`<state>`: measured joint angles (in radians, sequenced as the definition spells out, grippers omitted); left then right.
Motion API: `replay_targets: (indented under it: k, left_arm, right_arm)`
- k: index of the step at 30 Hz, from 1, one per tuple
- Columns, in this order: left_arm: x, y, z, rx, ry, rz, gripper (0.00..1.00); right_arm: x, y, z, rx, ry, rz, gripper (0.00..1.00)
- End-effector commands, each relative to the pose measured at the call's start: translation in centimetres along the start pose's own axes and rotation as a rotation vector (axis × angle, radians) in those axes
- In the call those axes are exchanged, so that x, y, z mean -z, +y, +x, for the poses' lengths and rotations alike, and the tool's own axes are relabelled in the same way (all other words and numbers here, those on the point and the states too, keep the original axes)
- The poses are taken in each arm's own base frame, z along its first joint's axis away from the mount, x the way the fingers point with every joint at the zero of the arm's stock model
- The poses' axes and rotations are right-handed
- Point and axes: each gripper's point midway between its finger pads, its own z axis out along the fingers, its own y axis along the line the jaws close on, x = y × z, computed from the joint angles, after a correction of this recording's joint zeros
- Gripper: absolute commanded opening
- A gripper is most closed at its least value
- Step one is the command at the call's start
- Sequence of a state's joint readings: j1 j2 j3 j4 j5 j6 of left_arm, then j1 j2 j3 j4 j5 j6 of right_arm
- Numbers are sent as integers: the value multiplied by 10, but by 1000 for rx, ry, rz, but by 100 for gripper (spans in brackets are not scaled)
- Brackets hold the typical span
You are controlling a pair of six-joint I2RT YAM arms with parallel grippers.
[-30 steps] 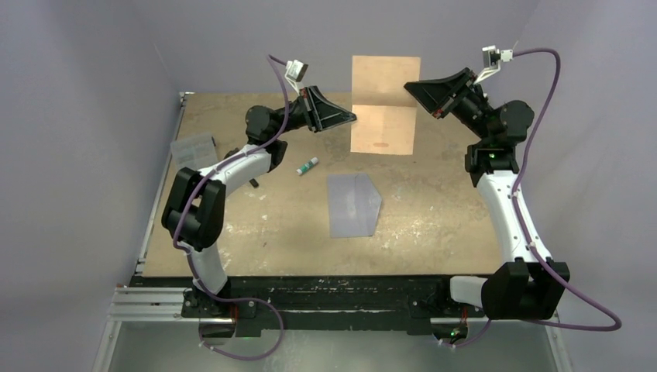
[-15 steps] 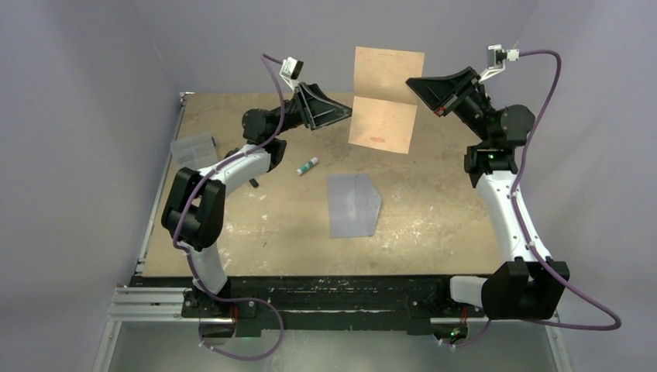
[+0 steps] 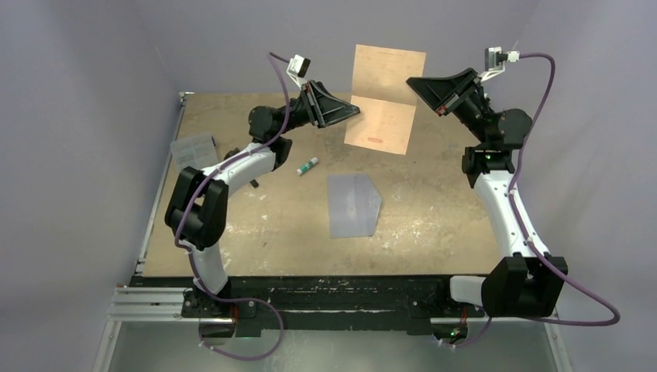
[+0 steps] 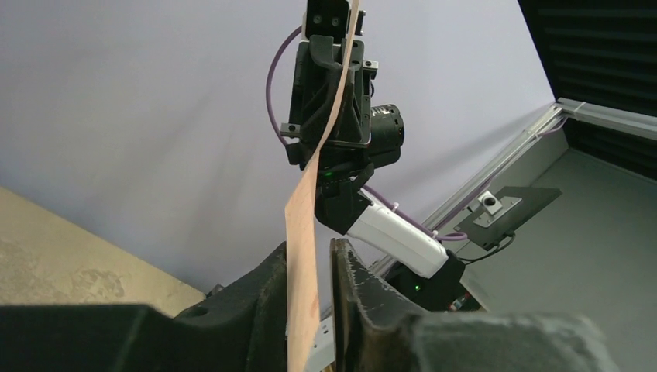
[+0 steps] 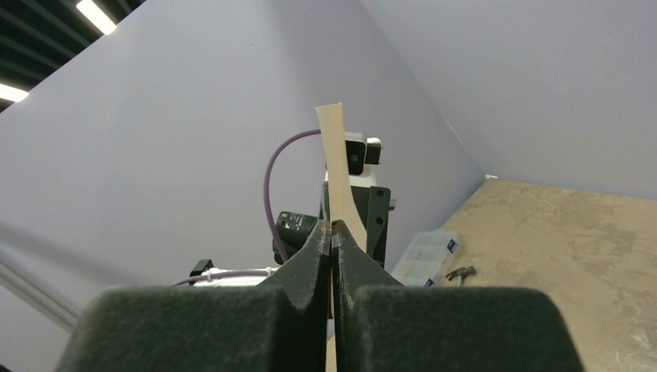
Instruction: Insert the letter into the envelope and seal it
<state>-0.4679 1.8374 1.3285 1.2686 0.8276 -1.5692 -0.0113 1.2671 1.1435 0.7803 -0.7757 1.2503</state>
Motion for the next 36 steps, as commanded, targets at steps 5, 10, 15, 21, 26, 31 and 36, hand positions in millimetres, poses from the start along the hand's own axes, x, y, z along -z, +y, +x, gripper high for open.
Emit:
replay_targets:
  k: [5,10,15,21,26,31,36]
  left_arm:
    - [-13,-3,-16,-17,-3,-24,0]
    - [-9,12,-29,8,-13,-131,0]
    - [-9,25,-31,33,14,-181,0]
    - [-5,25,-45,8,6,-164,0]
    - [1,25,-52,-94,22,-163,0]
    - [7,17,-49,-248,82,-126,0]
    - [18,-20,-20,-467,224,9,0]
  right_arm:
    - [-2,19,-1,104,15,-95,0]
    - [2,36,7,370,87,-185,12]
    - [13,43,33,503,259,-305,47]
    - [26,37,65,488,434,-346,71]
    - [15,44,50,440,413,-275,68]
    - [7,67,27,446,259,-266,71]
    - [-1,37,27,474,261,-148,73]
